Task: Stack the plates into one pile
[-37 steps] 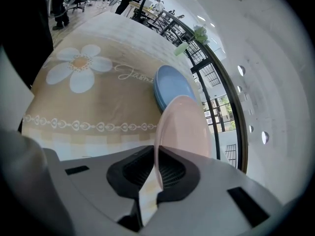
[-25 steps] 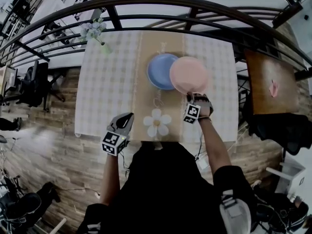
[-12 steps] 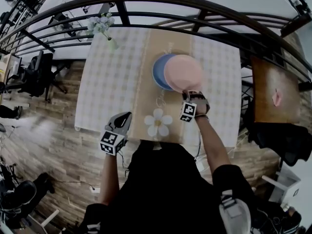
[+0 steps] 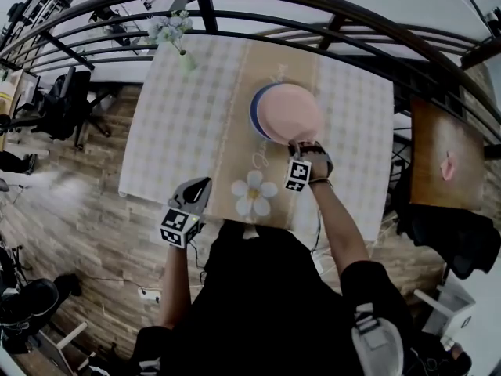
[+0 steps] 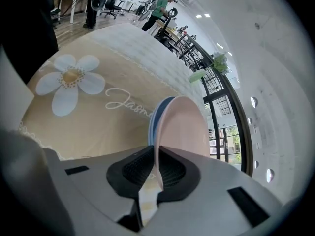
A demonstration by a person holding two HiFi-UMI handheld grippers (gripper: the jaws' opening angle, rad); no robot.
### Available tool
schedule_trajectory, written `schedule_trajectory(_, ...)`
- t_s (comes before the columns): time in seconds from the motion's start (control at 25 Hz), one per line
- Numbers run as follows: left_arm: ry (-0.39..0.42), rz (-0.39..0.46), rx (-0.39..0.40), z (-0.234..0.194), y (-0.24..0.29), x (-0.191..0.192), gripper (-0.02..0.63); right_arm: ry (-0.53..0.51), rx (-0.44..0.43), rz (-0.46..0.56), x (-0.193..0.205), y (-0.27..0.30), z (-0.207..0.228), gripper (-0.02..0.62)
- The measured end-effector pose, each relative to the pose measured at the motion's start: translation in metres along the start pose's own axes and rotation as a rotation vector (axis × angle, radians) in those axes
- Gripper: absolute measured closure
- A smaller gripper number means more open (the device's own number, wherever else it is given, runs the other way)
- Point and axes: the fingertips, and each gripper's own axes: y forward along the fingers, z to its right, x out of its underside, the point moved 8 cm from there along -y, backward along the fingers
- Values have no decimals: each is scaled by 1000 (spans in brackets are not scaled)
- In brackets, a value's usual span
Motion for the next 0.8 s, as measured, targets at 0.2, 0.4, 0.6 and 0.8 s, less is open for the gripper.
schedule_trajectory(0.2,-14,-2,-27,5,-6,2,604,-32,-14,13,-5,7,2,571)
schedule_trajectory(0.4,-32,-4,-57,7,-10,9,604,-46,-31,28,-11,17,2,566)
schedule_trajectory(0.6,-44,6,-66,7,-12,10,604,-52,-55,8,-18,21,5,564)
schedule_trajectory(0.8,-49,7,-65,9,-10,15,604,-38,-102,-11,-18,26,6,560)
